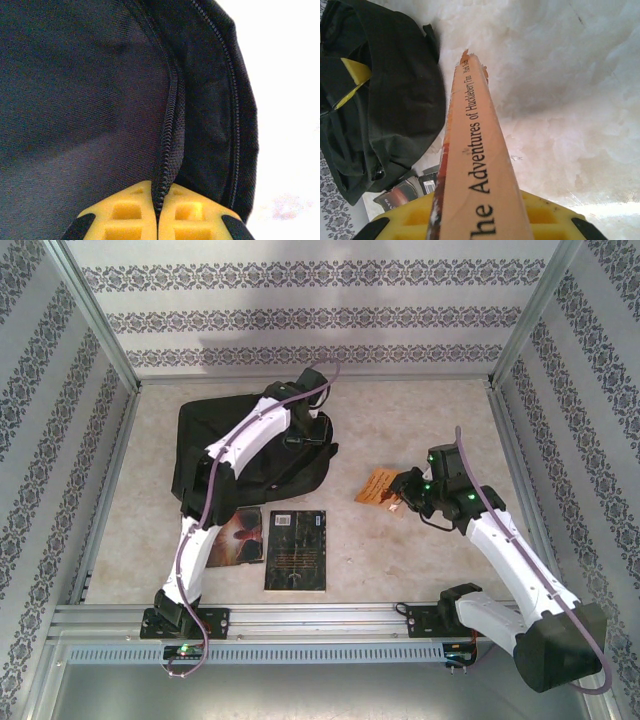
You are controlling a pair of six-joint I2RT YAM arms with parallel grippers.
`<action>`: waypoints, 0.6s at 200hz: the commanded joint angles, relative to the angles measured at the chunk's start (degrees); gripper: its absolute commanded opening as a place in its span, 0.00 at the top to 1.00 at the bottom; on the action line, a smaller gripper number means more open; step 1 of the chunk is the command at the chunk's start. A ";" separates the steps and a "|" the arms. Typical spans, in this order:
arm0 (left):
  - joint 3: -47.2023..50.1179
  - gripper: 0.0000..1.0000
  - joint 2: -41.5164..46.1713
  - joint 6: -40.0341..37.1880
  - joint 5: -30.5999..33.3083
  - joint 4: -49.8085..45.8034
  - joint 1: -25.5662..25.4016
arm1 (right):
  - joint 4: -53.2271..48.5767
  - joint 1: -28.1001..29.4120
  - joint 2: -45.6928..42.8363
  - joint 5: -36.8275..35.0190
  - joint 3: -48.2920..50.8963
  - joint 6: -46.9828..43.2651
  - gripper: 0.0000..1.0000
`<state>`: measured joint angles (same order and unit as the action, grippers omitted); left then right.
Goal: Pack the student bag
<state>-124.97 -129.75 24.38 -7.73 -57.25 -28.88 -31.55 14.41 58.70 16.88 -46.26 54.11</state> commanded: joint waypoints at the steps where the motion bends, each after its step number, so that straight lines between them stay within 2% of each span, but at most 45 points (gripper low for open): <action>1: 0.06 1.00 11.25 0.36 4.08 -1.89 -0.42 | 2.57 0.50 0.55 -1.52 -6.10 -3.69 1.00; 41: 8.22 1.00 24.33 2.74 4.12 -1.54 0.03 | 7.55 1.99 5.55 0.89 -13.53 -4.92 1.00; 82: 26.18 1.00 38.69 10.11 -2.94 8.82 4.46 | 14.11 7.16 17.70 9.02 -23.76 -4.34 1.00; 120: 33.70 1.00 42.45 13.15 -8.80 12.91 8.07 | 16.25 9.84 29.63 12.25 -34.20 -0.86 1.00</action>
<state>-94.19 -89.23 33.26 -11.40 -50.92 -22.72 -19.55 23.27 83.24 24.75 -73.93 51.03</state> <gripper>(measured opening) 0.054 0.232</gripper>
